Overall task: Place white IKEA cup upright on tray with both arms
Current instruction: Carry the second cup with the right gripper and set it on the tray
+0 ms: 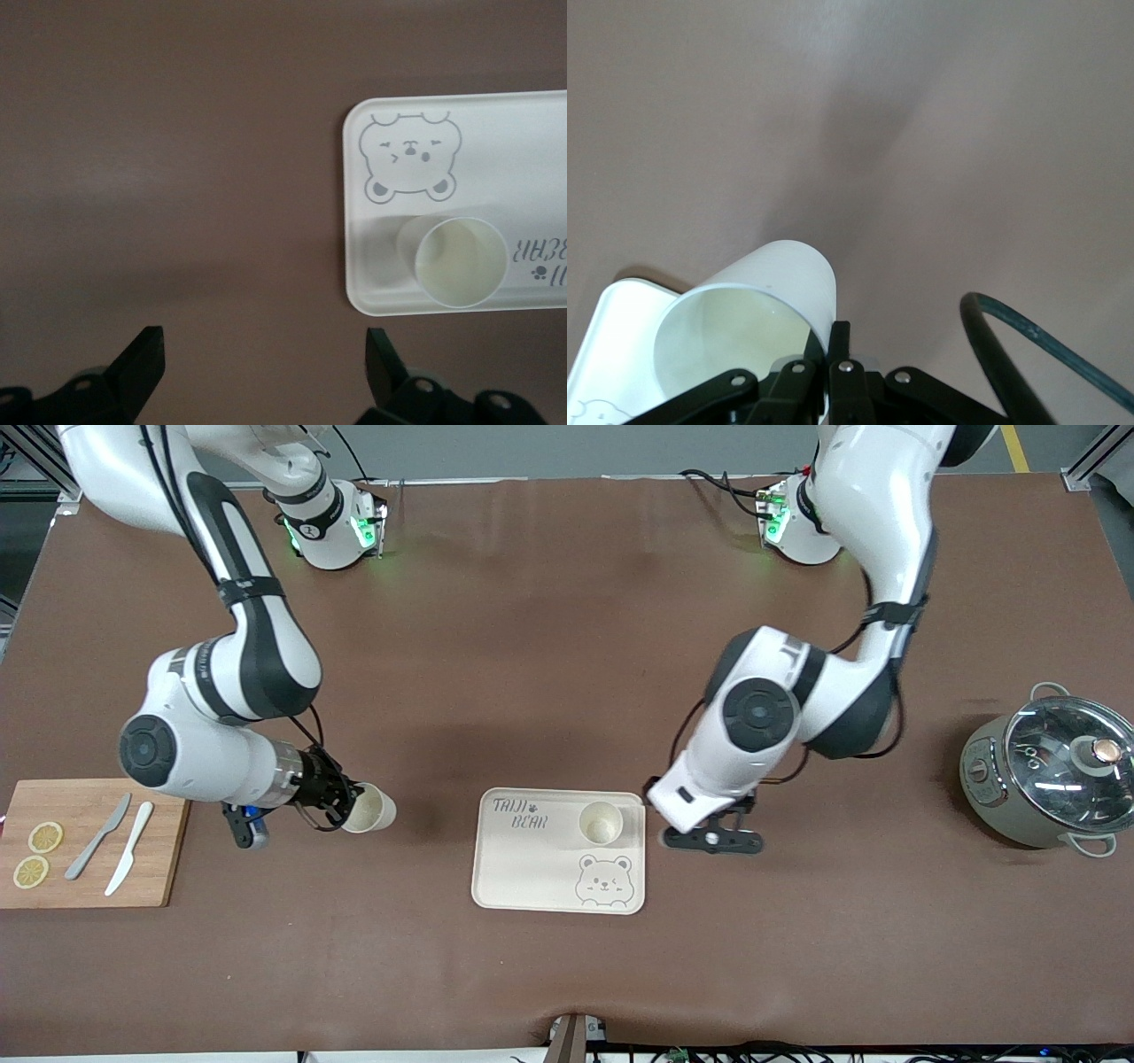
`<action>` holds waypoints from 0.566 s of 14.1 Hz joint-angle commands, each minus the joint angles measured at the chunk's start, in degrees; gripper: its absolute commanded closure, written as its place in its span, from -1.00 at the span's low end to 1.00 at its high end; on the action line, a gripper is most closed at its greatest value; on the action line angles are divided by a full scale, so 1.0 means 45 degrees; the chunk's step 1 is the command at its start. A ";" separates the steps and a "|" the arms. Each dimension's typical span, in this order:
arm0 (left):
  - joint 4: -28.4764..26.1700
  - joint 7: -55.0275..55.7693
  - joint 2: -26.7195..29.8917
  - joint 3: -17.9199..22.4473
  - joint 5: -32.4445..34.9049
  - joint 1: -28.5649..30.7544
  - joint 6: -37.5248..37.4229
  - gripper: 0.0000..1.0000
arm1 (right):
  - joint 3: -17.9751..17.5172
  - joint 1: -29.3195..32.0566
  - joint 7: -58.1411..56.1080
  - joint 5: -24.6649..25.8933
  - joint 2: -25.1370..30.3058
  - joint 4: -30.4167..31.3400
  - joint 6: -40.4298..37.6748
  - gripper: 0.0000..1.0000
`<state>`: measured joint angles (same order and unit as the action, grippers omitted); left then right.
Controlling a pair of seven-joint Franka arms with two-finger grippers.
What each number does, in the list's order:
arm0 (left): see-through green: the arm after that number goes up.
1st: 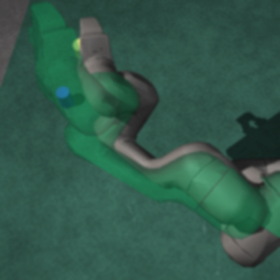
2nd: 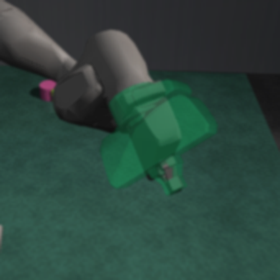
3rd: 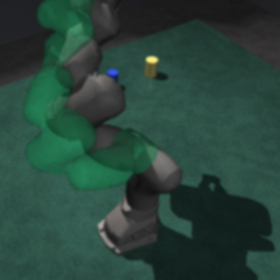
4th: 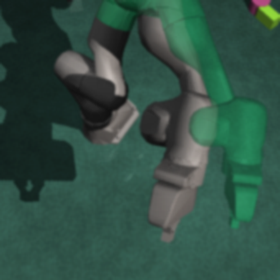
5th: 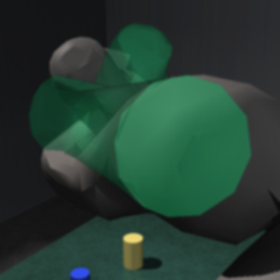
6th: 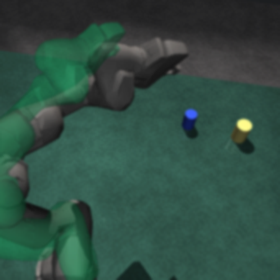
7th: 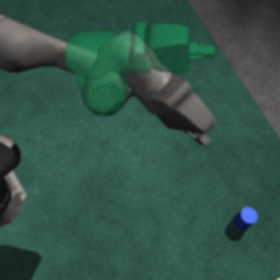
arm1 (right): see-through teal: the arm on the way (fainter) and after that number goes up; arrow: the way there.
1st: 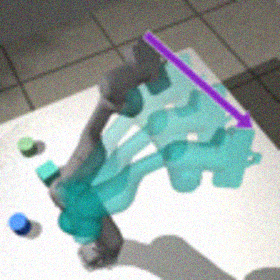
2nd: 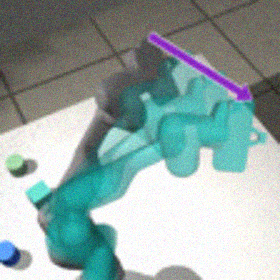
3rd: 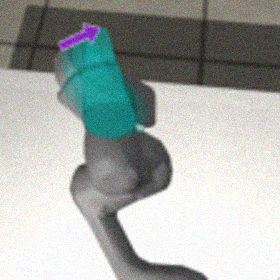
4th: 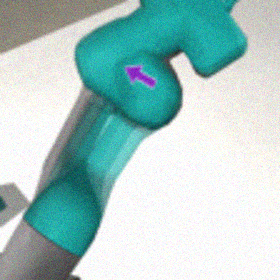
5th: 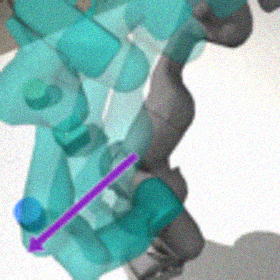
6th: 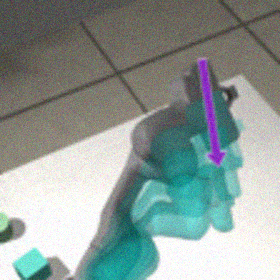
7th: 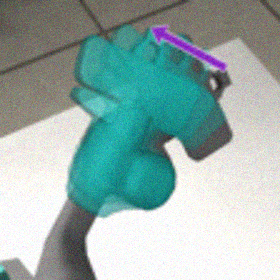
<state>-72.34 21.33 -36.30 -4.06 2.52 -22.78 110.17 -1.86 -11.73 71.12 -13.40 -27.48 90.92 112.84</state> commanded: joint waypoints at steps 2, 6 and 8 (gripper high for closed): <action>-0.0410 -0.0931 0.1073 -0.0035 -0.0090 0.1191 -0.0827 -1.00 | 0.0102 -0.0595 0.1651 -0.0304 -0.0495 -0.0596 0.0761 1.00; -0.0780 -0.1907 0.1796 -0.0074 -0.0168 0.2383 -0.1356 -1.00 | 0.0121 -0.1514 0.3174 -0.0246 -0.0943 -0.0596 0.2125 1.00; -0.0956 -0.2393 0.2128 -0.0113 -0.0188 0.2911 -0.1356 -1.00 | 0.0141 -0.2194 0.4365 -0.0091 -0.1818 -0.1333 0.2908 1.00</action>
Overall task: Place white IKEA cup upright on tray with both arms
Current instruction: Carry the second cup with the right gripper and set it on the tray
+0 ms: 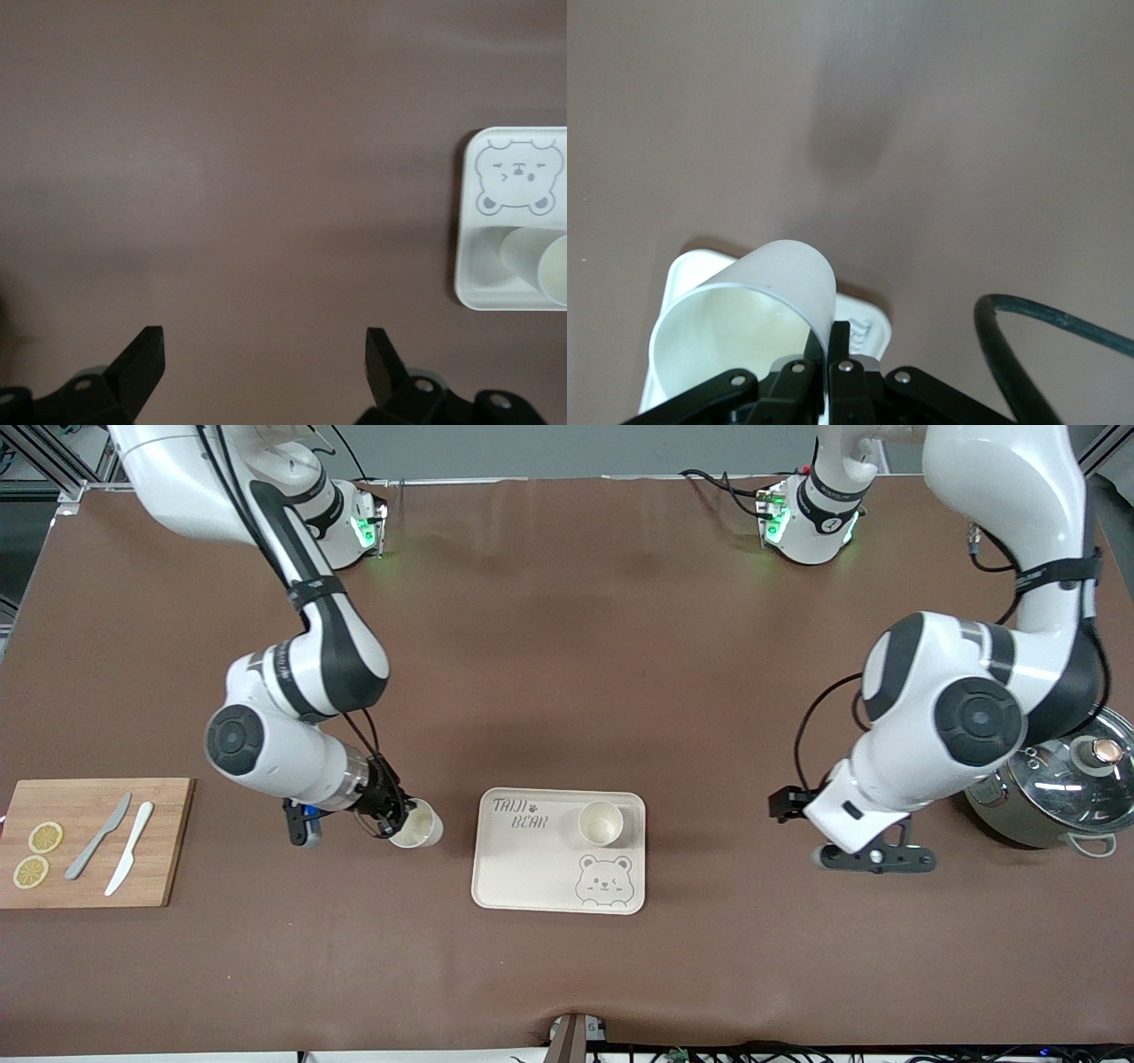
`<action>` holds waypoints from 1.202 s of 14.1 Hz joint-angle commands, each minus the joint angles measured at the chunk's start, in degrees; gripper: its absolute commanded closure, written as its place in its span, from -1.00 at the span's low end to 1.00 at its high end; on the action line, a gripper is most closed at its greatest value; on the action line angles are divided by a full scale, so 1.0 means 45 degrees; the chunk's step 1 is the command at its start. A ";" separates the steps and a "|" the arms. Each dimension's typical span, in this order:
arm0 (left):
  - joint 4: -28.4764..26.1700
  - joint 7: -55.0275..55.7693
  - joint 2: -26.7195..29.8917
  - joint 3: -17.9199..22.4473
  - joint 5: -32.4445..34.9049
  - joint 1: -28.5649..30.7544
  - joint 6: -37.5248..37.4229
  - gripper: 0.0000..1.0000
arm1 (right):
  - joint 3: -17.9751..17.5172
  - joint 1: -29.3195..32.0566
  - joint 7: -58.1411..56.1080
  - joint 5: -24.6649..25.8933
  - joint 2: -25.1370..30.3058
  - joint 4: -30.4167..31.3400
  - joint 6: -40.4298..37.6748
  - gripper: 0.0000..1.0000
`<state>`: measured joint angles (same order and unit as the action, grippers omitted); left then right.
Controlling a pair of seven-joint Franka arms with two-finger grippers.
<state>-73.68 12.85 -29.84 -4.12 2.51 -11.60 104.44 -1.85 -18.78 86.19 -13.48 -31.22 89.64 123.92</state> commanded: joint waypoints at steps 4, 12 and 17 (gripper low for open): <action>-0.1299 -0.1137 0.1687 -0.0100 -0.0206 0.1170 -0.0103 -1.00 | 0.0197 -0.1156 0.1666 -0.0070 -0.1460 -0.1580 0.0663 1.00; -0.2707 -0.2386 0.3564 -0.0120 -0.0890 0.2167 -0.0297 -1.00 | 0.0217 -0.2055 0.2136 -0.0051 -0.2085 -0.1502 0.1582 1.00; -0.3837 -0.2641 0.4695 -0.0159 -0.0890 0.2089 -0.0377 -1.00 | 0.0217 -0.2291 0.2136 0.0202 -0.2574 -0.1463 0.2149 1.00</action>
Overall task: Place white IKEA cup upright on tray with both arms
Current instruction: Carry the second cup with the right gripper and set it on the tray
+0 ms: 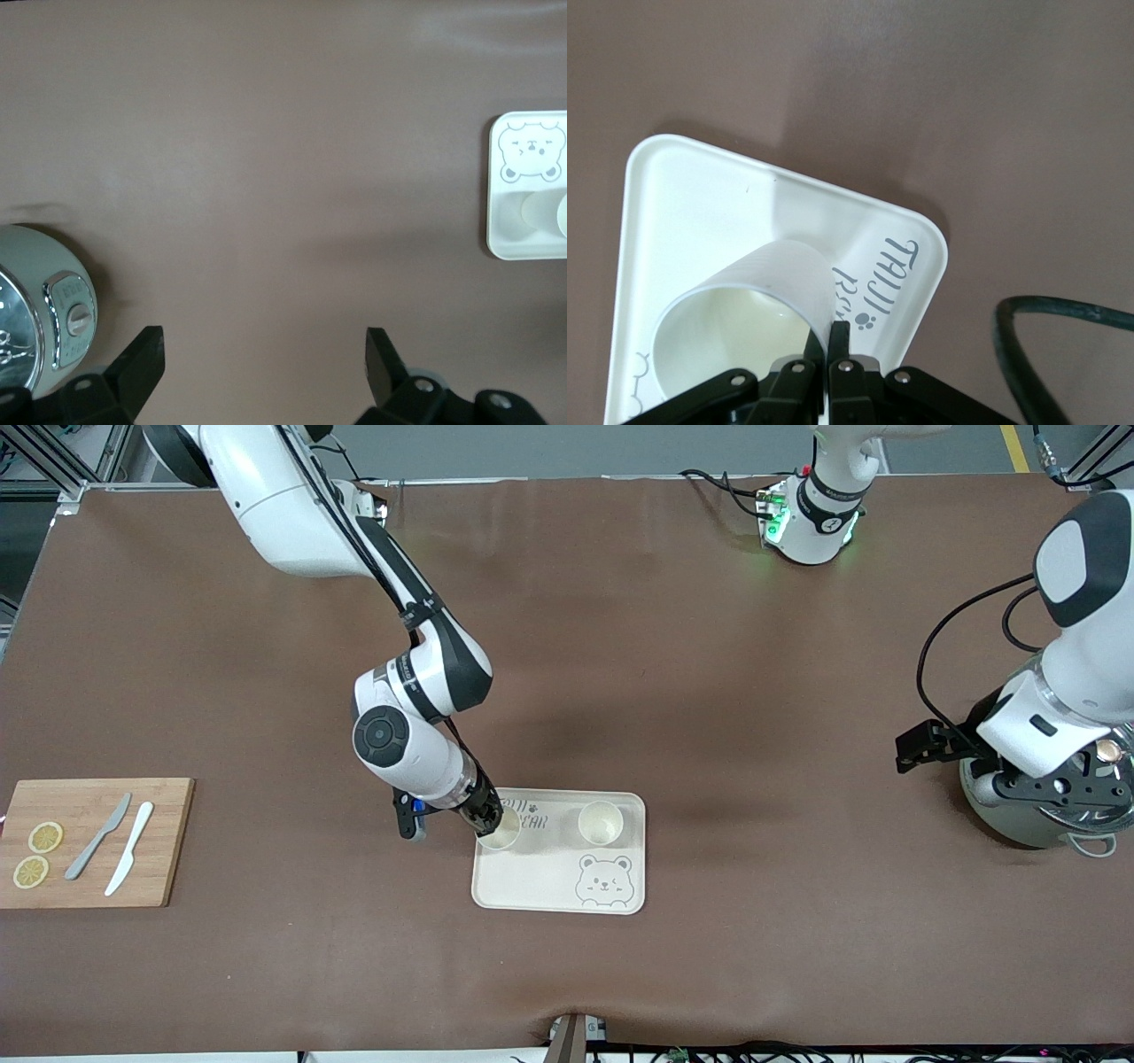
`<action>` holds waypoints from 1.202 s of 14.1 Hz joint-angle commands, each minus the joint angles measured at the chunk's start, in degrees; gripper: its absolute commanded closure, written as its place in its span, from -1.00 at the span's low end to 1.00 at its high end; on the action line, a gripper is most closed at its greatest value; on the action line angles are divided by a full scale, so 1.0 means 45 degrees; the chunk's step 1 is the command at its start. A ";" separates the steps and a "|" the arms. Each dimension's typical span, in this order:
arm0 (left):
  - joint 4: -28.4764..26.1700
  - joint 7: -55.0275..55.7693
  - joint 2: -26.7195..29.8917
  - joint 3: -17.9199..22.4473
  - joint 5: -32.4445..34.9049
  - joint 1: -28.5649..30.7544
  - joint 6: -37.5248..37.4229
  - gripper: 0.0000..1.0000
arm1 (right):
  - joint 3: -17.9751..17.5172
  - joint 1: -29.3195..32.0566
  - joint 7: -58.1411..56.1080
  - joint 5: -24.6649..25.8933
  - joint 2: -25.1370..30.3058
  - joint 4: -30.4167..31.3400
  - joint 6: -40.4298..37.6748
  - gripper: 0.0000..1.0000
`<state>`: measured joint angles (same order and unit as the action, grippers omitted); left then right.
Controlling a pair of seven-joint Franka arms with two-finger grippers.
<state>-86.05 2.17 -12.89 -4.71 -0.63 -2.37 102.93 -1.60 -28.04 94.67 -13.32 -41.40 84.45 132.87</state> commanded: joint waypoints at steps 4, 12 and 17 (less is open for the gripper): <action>-0.2886 -0.0305 0.2257 -0.0046 -0.0037 -0.0040 -0.0022 -1.00 | 0.0159 -0.0351 0.0231 0.0421 -0.0585 -0.0309 0.0181 1.00; -0.3143 -0.0286 0.2592 -0.0417 -0.0056 0.0097 0.0134 -1.00 | 0.0140 -0.0156 0.0270 0.0422 -0.0585 -0.0348 0.0025 -0.49; -0.3162 -0.0267 0.2475 -0.0398 -0.0076 0.0116 0.0271 -1.00 | 0.0140 -0.0136 0.0094 0.1125 -0.0488 -0.0485 -0.0500 -1.00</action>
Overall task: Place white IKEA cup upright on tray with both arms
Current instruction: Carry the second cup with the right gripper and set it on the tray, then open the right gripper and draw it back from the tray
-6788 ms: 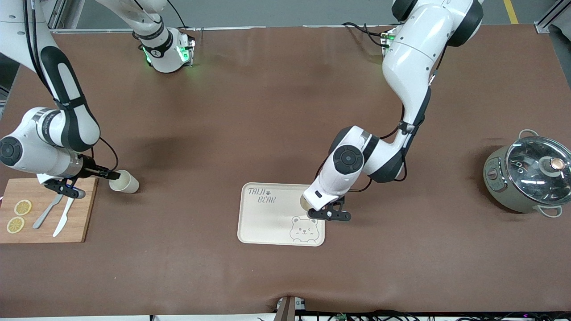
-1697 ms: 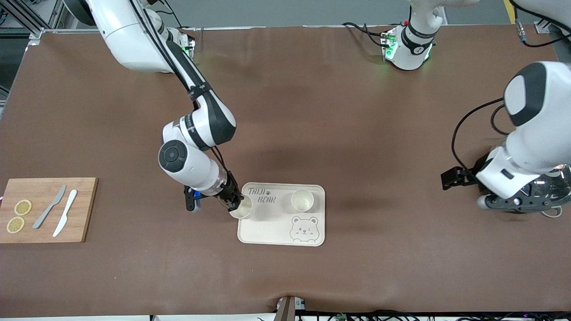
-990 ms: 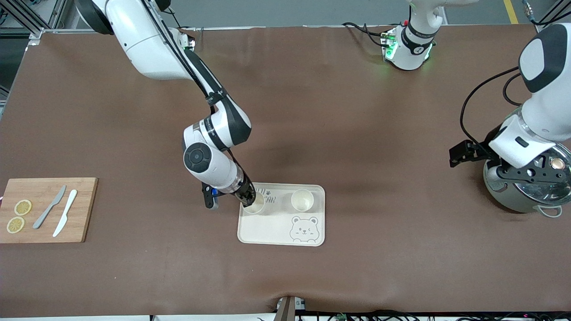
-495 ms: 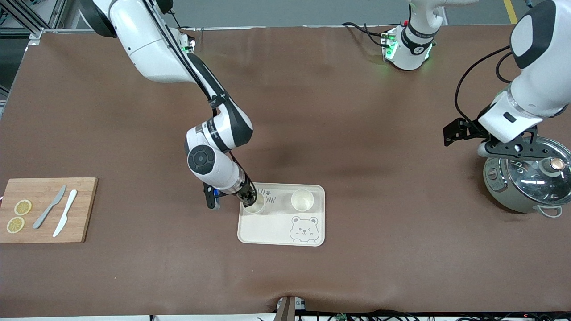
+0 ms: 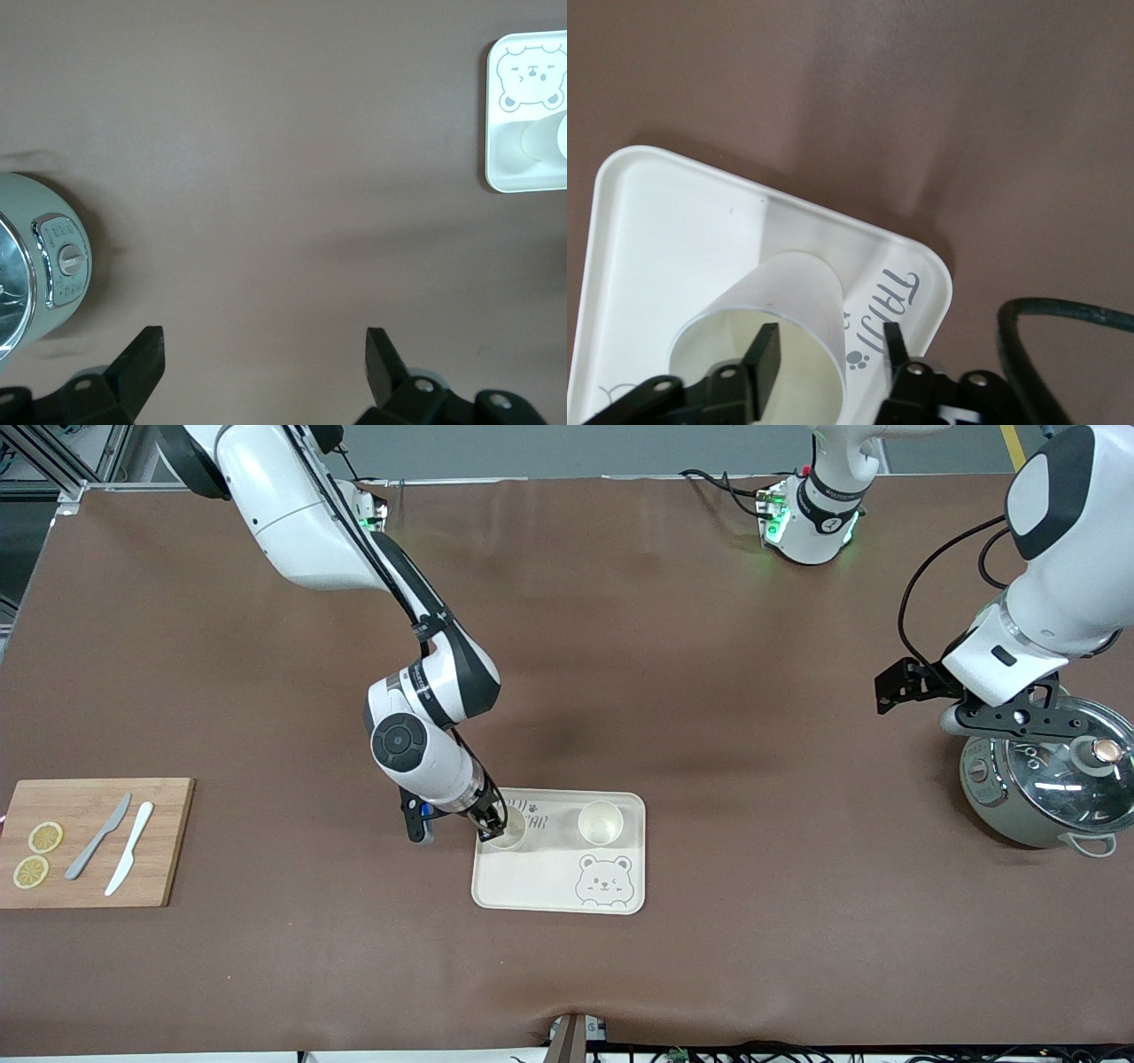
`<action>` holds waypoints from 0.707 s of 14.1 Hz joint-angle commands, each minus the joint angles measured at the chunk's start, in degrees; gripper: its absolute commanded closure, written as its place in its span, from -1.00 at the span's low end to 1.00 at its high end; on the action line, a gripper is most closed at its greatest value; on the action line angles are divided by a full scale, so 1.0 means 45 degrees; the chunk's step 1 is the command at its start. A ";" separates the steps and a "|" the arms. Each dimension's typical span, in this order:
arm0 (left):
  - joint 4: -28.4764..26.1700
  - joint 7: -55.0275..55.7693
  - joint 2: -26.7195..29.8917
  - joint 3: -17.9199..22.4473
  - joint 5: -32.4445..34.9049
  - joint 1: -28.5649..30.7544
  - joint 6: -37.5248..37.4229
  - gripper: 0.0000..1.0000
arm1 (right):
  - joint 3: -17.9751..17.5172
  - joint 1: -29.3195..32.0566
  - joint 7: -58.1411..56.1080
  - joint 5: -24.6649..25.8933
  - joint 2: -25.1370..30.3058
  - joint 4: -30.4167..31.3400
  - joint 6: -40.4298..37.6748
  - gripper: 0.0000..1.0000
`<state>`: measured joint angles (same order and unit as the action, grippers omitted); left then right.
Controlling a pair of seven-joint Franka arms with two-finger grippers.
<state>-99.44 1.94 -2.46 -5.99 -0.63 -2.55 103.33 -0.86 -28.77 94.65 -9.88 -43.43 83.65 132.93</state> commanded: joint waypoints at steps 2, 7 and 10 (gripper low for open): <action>-0.0187 -0.0197 0.0118 -0.0113 -0.0095 0.0156 0.0183 -1.00 | -0.0024 0.0065 0.0138 0.0379 0.0138 -0.0753 -0.1429 -1.00; -0.0168 -0.0196 0.0313 -0.0113 -0.0154 0.0273 0.0007 -1.00 | -0.0043 0.0650 0.0099 0.0321 0.0159 -0.2296 -0.4300 -1.00; -0.0167 -0.0139 0.0701 -0.0094 -0.0213 0.0332 0.0007 -1.00 | -0.0024 0.0847 0.0080 0.0340 0.0217 -0.2826 -0.5707 -1.00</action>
<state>-99.39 1.94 -2.06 -5.99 -0.63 -1.86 103.38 -0.40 -25.69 94.65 -8.99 -42.71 72.46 110.68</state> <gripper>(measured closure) 0.000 0.000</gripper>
